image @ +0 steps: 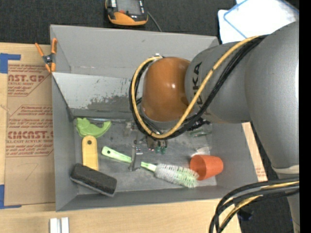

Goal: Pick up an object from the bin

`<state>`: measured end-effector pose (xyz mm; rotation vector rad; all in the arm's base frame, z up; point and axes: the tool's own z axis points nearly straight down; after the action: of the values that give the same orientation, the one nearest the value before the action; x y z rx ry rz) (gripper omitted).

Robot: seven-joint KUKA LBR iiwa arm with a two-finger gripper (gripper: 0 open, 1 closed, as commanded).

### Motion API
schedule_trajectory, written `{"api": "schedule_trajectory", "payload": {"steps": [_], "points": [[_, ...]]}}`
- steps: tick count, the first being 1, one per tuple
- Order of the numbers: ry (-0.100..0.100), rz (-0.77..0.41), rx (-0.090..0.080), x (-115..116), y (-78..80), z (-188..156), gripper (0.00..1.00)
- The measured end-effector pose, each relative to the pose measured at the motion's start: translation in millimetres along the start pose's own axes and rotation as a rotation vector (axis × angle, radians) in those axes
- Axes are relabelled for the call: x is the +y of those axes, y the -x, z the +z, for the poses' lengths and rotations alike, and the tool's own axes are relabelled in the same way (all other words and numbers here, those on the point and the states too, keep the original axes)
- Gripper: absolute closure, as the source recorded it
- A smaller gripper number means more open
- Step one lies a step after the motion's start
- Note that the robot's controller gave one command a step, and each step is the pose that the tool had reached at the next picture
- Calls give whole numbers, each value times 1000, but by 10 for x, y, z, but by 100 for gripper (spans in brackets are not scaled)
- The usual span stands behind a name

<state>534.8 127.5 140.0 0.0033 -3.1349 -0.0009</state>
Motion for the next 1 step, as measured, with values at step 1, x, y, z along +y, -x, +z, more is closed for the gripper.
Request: {"api": "schedule_trajectory", "payload": {"steps": [1], "points": [[1,2,-7,-8,18,-48,0]]}}
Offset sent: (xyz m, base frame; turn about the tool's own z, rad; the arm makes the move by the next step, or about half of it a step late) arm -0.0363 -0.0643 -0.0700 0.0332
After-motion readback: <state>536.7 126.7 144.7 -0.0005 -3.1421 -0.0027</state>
